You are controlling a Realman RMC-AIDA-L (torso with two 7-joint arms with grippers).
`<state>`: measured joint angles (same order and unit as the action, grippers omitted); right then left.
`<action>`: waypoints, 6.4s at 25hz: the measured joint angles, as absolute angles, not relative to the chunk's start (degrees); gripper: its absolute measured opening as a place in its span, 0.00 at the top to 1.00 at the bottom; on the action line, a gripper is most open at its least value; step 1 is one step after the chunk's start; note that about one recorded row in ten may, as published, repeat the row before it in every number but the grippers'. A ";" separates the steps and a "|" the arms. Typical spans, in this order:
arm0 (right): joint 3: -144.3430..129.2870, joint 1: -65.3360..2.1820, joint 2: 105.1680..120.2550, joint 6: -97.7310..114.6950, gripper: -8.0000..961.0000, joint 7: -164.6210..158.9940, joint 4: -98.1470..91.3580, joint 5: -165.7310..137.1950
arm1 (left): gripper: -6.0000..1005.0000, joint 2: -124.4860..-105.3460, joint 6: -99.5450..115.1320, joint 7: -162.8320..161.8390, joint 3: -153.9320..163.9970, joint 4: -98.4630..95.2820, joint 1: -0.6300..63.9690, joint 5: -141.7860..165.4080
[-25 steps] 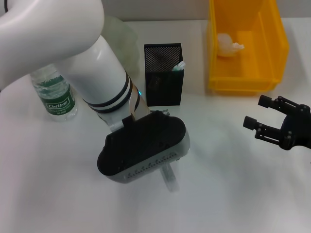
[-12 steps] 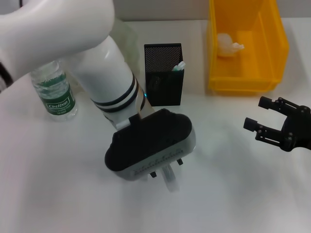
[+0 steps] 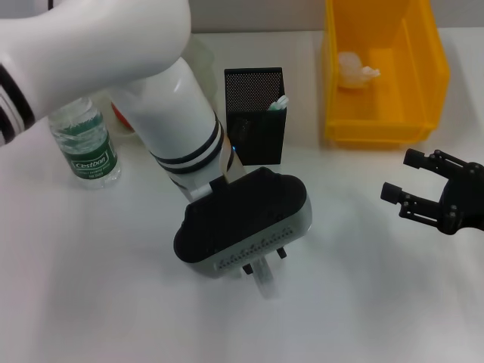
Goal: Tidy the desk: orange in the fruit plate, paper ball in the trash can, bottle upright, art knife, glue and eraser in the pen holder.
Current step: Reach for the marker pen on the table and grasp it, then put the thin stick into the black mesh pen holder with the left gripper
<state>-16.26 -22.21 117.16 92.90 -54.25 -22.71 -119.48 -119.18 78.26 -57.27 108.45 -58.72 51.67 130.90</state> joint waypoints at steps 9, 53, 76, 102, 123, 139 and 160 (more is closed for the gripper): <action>-16.26 -22.24 117.15 92.90 0.17 -54.07 -22.99 -119.62 | 0.52 -119.18 75.85 -57.97 110.39 -56.20 53.00 129.92; -16.35 -22.21 117.31 92.97 0.17 -53.01 -24.34 -119.61 | 0.81 -119.18 72.41 -60.10 114.51 -54.75 53.70 129.53; -16.56 -21.35 117.22 94.68 0.17 -55.05 -23.82 -119.72 | 0.84 -118.73 80.75 -54.98 83.20 -47.88 41.12 103.59; -17.11 -22.54 117.29 95.19 0.18 -54.67 -24.34 -119.71 | 0.85 -119.17 76.73 -23.58 110.42 -20.57 27.41 28.51; -17.14 -23.24 117.87 95.18 0.17 -54.66 -23.82 -119.71 | 0.85 -119.17 68.30 -31.29 132.96 -26.60 26.42 -9.93; -18.72 -23.29 118.16 95.18 0.17 -54.66 -23.81 -119.68 | 0.85 -119.17 62.48 -45.63 132.01 -26.63 26.85 -20.51; -18.72 -23.55 118.12 95.28 0.18 -54.67 -23.82 -119.62 | 0.85 -119.17 57.41 -26.19 135.05 -26.57 30.23 -27.05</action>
